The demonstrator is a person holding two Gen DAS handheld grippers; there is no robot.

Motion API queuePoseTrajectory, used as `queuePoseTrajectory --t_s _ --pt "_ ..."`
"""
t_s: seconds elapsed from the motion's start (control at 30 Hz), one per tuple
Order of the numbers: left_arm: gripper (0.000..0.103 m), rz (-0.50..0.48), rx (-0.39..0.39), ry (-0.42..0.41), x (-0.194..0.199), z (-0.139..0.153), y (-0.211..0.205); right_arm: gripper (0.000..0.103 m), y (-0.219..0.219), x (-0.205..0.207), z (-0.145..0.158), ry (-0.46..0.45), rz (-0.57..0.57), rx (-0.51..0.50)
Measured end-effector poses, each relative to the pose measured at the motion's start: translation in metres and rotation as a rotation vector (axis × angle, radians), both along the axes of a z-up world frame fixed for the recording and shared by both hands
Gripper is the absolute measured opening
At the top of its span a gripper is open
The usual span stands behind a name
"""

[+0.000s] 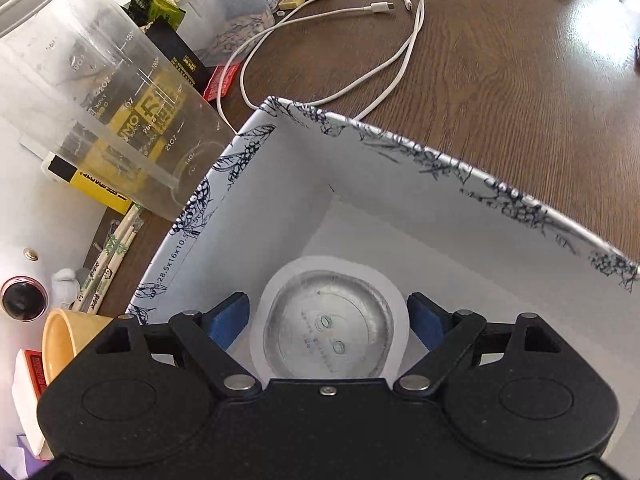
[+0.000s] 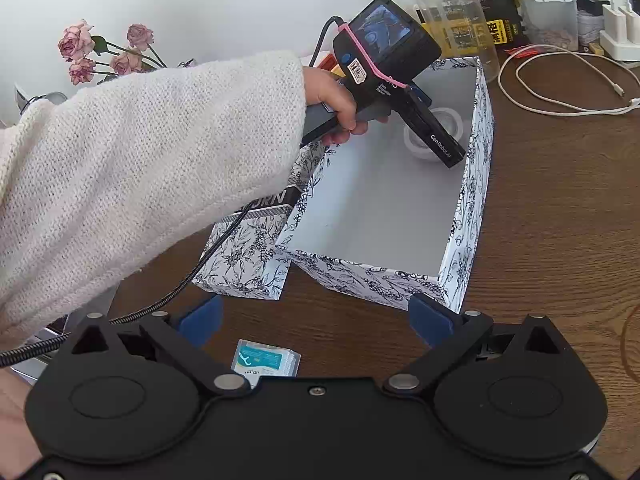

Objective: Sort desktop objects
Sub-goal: 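Carry the compact case into the floral storage box and release it, then withdraw the left gripper while moving the right gripper toward the pink card box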

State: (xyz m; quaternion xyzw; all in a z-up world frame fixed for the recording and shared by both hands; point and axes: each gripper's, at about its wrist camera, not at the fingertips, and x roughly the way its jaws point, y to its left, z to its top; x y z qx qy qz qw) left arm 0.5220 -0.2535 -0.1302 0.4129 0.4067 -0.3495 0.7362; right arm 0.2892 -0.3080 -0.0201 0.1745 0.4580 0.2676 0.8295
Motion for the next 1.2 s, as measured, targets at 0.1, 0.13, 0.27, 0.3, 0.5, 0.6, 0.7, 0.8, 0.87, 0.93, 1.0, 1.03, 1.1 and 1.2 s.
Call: queuePoseTrajectory --t_s 0.1,0.13,0.27,0.3,0.5,0.6,0.7,0.8,0.87,0.93,1.0,1.03,1.1,1.2 --pt "0.086 0.019 -0.008 -0.012 -0.001 0.006 0.002 0.101 0.001 -0.004 0.002 -0.003 -0.004 -0.009" --pt "0.086 0.024 -0.014 -0.018 -0.003 0.01 0.004 0.101 0.001 -0.005 0.003 -0.005 -0.005 -0.014" --pt "0.092 0.032 -0.042 -0.048 -0.021 0.037 0.014 0.101 0.003 -0.011 0.006 -0.012 -0.007 -0.038" --pt "0.095 0.029 -0.062 -0.057 -0.029 0.049 0.021 0.101 0.005 -0.013 0.007 -0.017 0.001 -0.053" --pt "0.103 0.076 -0.221 -0.067 -0.08 0.119 0.071 0.101 0.019 -0.027 0.012 -0.05 0.048 -0.146" --pt "0.103 0.119 -0.281 -0.082 -0.113 0.148 0.101 0.101 0.026 -0.034 0.015 -0.066 0.071 -0.193" --pt "0.103 0.142 -0.309 -0.101 -0.151 0.17 0.129 0.101 0.033 -0.04 0.017 -0.082 0.094 -0.239" --pt "0.103 0.17 -0.329 -0.115 -0.194 0.188 0.159 0.101 0.04 -0.047 0.02 -0.098 0.118 -0.286" --pt "0.103 0.211 -0.344 -0.117 -0.219 0.191 0.175 0.101 0.045 -0.052 0.021 -0.109 0.133 -0.317" --pt "0.103 0.26 -0.359 -0.116 -0.243 0.191 0.19 0.101 0.05 -0.056 0.023 -0.12 0.149 -0.348" --pt "0.103 0.312 -0.376 -0.121 -0.267 0.189 0.203 0.101 0.054 -0.061 0.023 -0.13 0.172 -0.373" --pt "0.103 0.344 -0.381 -0.129 -0.277 0.187 0.207 0.101 0.055 -0.064 0.022 -0.135 0.199 -0.378" --pt "0.103 0.422 -0.398 -0.155 -0.297 0.181 0.214 0.101 0.057 -0.068 0.016 -0.143 0.25 -0.394" --pt "0.103 0.504 -0.416 -0.163 -0.321 0.171 0.22 0.101 0.058 -0.076 0.006 -0.151 0.31 -0.441"
